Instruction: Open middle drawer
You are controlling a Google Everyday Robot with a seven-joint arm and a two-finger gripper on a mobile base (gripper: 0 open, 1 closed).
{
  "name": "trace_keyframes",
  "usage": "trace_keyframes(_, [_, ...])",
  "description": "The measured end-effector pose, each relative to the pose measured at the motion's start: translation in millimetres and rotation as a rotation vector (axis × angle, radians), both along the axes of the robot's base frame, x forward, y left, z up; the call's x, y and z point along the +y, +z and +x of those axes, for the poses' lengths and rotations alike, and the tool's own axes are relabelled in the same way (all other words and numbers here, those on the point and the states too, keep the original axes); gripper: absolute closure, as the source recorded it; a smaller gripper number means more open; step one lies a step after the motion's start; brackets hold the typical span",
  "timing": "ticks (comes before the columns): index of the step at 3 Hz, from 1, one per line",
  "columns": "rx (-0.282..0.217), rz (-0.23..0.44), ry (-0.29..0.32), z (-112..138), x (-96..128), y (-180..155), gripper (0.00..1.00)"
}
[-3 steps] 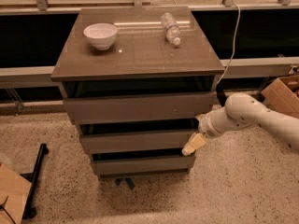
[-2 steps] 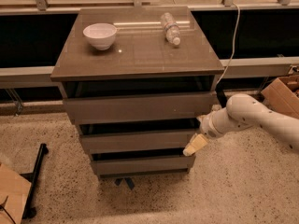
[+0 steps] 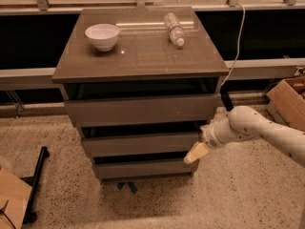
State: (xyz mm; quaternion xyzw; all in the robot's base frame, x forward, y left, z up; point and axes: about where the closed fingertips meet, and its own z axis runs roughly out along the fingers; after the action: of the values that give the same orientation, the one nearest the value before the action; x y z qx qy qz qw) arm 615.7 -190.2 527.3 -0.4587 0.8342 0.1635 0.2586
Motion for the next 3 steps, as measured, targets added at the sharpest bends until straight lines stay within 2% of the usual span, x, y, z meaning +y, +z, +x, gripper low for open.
trace_keyframes(2, [0.039,0.07,-0.023,23.9,5.3,-48.6,0.0])
trace_keyframes(3, [0.041,0.092,-0.005,44.7,12.4,-66.1,0.0])
